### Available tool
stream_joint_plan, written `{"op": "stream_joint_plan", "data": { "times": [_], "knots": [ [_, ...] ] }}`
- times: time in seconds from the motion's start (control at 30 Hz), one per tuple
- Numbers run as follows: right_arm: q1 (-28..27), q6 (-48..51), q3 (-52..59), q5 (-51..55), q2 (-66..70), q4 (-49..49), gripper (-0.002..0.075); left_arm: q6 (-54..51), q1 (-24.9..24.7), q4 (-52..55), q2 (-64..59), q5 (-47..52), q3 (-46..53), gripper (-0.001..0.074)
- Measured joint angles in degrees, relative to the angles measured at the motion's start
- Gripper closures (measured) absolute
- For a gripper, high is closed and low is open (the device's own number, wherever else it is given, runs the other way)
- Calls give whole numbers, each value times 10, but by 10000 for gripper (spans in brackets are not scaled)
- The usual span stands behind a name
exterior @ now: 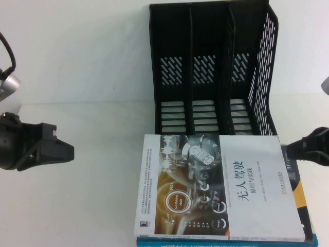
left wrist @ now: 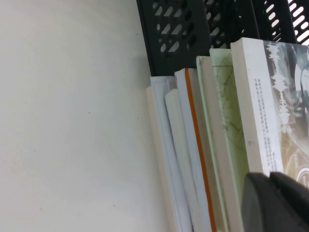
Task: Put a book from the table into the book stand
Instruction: Push book with right arm
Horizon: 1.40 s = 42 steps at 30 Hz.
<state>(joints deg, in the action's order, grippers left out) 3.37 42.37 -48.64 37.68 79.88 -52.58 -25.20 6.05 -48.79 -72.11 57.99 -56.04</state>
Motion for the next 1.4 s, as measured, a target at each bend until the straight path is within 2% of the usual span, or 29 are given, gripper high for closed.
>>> {"op": "stream_joint_plan", "data": {
  "times": [0.23,0.47,0.83,0.93,1.13,1.4],
  "knots": [
    [0,-16,0,32,0,-1,729,0,0,-1,0,0,0,739],
    [0,-67,0,27,0,26,729,-5,0,-1,0,0,0,739],
    [0,-94,0,0,0,36,724,-17,0,-1,-2,-2,0,739],
    [0,-94,0,-1,0,36,703,-17,0,-1,-10,-5,0,739],
    [0,-95,0,-1,14,36,614,-19,0,-1,-23,-7,0,739],
    [-1,-95,-5,24,65,-15,600,-19,0,-1,-28,-7,0,739]
  ]
}}
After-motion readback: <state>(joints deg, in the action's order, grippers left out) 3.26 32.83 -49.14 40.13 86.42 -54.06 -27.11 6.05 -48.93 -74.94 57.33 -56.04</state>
